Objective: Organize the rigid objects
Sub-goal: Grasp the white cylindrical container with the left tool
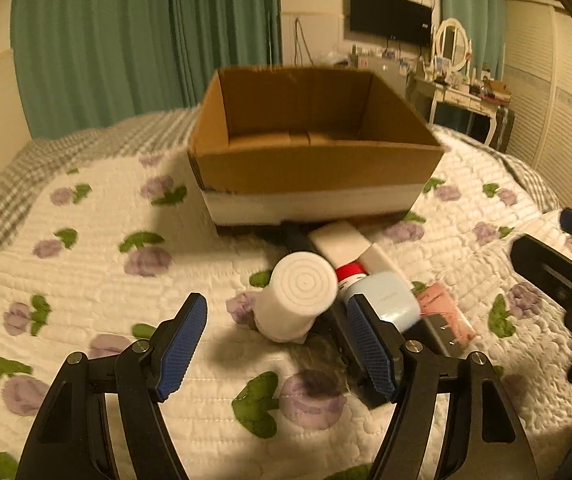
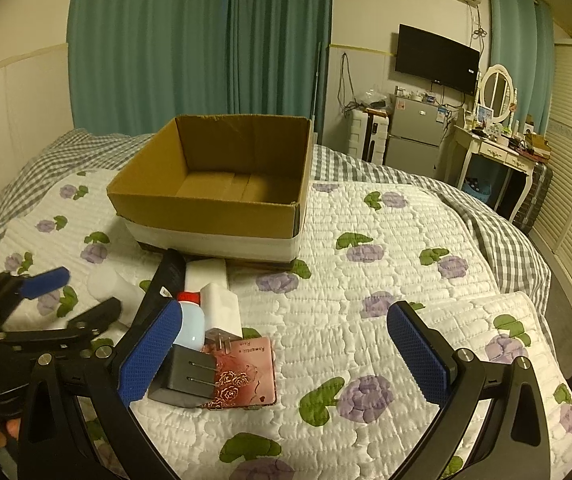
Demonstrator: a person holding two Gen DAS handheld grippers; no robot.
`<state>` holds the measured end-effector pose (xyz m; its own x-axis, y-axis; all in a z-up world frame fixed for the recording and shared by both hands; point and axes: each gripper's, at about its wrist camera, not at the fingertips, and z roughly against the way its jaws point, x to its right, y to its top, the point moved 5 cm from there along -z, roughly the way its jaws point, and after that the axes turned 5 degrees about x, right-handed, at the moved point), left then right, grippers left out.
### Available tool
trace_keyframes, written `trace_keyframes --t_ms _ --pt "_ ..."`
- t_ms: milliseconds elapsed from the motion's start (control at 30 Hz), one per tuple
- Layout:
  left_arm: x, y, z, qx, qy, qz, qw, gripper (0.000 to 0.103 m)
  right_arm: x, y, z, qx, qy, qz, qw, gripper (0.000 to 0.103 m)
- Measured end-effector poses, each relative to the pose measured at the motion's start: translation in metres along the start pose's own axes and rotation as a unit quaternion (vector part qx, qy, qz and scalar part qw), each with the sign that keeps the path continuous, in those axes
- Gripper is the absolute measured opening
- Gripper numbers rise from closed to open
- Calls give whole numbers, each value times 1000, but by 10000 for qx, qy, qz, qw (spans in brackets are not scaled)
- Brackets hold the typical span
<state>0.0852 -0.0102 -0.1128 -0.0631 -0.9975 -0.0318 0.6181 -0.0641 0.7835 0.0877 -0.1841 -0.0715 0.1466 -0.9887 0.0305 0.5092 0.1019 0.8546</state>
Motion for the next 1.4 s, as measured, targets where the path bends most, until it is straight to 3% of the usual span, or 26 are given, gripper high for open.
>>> trace_keyframes --t_ms 33,100,133,167,400,633,800,1067,1133,1300,1400 --pt "-1 -1 -5 -69 -15 54 10000 72 0 -1 -1 -20 -5 12 10000 103" --pt "-3 -2 -12 -152 -45 100 9998 54 -2 -3 -4 -60 -19 42 10000 103" --pt "-2 -2 -15 -220 -116 116 9996 36 -3 -3 -5 -81 -26 58 9999 103" --pt "-1 -2 -18 -269 -190 117 9994 33 -3 -4 -7 -109 -34 77 9999 103" --pt "-6 3 -12 -218 -258 163 9993 32 -9 -12 -17 -309 -13 211 9993 103" --pt "-22 9 18 -22 -188 250 9995 32 -20 -29 -27 -768 333 8 9965 103" --pt "-39 9 36 65 -119 359 9993 32 -45 -42 -36 -1018 523 316 9929 103" --pt "-59 4 48 91 -136 539 9984 32 -55 -62 -64 -1742 1036 -179 9791 73" --pt "-61 3 49 84 -147 565 9983 32 -60 -63 -63 -1769 1149 -214 9773 56" --pt "-58 0 52 59 -214 542 9983 32 -69 -51 -44 -1515 1075 -222 9823 45" --pt "-55 1 57 80 -255 506 9984 32 -70 -44 -32 -1377 944 -103 9859 44"
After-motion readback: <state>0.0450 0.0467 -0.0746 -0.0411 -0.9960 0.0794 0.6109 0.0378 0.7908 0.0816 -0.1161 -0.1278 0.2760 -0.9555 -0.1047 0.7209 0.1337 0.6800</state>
